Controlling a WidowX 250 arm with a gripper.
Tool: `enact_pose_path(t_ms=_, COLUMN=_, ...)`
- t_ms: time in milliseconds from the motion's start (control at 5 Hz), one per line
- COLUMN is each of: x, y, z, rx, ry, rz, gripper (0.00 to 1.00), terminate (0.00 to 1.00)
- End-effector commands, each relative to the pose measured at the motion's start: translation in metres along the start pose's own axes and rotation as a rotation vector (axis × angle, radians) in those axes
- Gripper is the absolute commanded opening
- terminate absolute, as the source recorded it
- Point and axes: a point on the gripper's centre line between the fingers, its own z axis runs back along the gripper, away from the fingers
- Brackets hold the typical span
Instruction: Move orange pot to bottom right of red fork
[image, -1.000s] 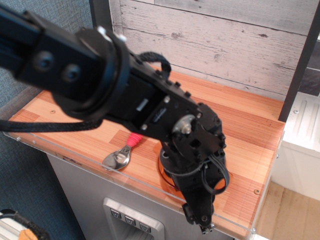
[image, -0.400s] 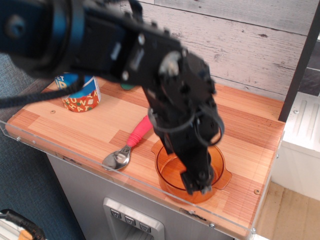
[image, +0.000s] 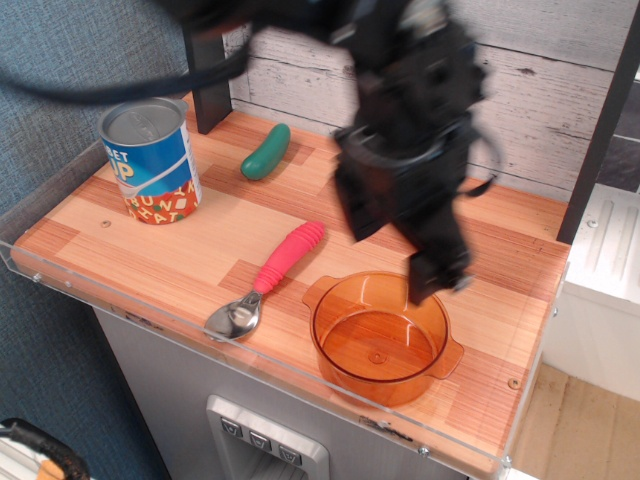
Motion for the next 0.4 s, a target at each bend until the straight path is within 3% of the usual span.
enact_pose_path(t_ms=0, x=0.04, y=0.023, z=0.023, rx=0.041, ry=-0.037, rz=0.123, gripper=1.0, terminate=0.0)
enact_pose_path(t_ms=200, x=0.068, y=0.025, z=0.023, rx=-0.013, ry=-0.071, rz=0.135, gripper=1.0, terminate=0.0)
